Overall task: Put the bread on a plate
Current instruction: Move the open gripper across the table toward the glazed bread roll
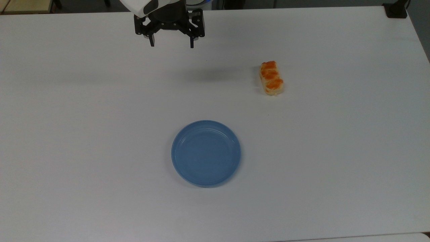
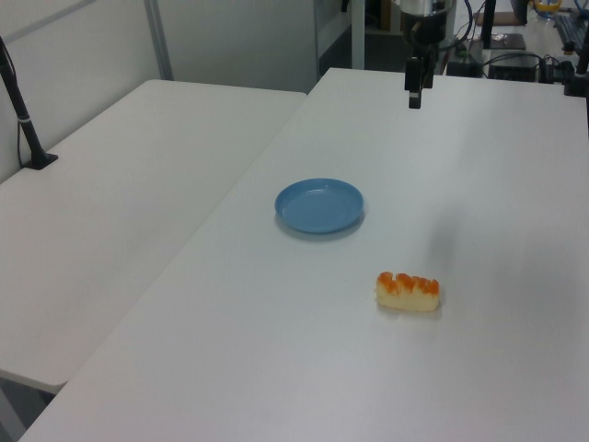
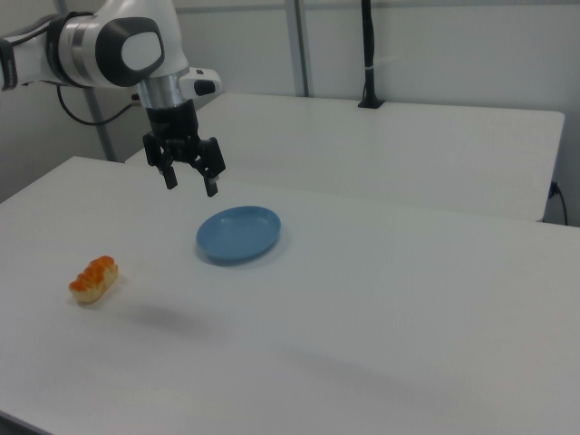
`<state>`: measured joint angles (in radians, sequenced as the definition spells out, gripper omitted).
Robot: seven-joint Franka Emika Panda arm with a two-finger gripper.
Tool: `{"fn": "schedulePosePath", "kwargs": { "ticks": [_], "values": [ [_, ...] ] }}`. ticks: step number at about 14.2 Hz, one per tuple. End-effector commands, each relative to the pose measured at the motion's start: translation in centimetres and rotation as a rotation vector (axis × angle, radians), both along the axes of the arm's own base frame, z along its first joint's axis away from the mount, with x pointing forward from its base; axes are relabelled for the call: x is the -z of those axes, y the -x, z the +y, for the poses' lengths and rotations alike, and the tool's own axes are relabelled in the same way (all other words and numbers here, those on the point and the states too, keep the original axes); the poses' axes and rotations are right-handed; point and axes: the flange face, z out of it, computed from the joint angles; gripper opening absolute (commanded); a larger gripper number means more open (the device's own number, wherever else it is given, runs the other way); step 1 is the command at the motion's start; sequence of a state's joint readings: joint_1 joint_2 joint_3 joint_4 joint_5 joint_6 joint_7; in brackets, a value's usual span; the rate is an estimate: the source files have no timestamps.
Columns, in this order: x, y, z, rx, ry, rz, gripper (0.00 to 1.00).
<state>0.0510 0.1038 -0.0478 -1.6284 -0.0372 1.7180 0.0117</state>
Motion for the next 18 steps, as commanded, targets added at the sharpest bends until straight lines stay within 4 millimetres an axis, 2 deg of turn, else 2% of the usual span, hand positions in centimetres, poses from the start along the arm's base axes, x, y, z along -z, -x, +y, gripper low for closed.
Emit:
{"fn": "schedulePosePath", "kwargs": {
  "ticks": [1, 4, 6, 7, 13, 15, 18],
  "values": [
    [-0.9, 1.1, -0.2, 0.010, -0.001, 0.001, 1.00],
    [-1.3, 1.2, -0.8, 0.028, -0.019, -0.007, 1.00],
    [-2.1, 1.2, -2.2, 0.053, -0.030, -0.016, 1.00],
    [-2.1, 1.2, -2.3, 0.053, -0.030, -0.017, 1.00],
    [-1.9, 1.9, -1.6, 0.038, -0.031, 0.036, 1.00],
    [-1.6, 2.0, -0.7, 0.021, -0.031, 0.050, 1.00],
    [-1.6, 2.0, -0.7, 0.023, -0.029, 0.050, 1.00]
  ]
}}
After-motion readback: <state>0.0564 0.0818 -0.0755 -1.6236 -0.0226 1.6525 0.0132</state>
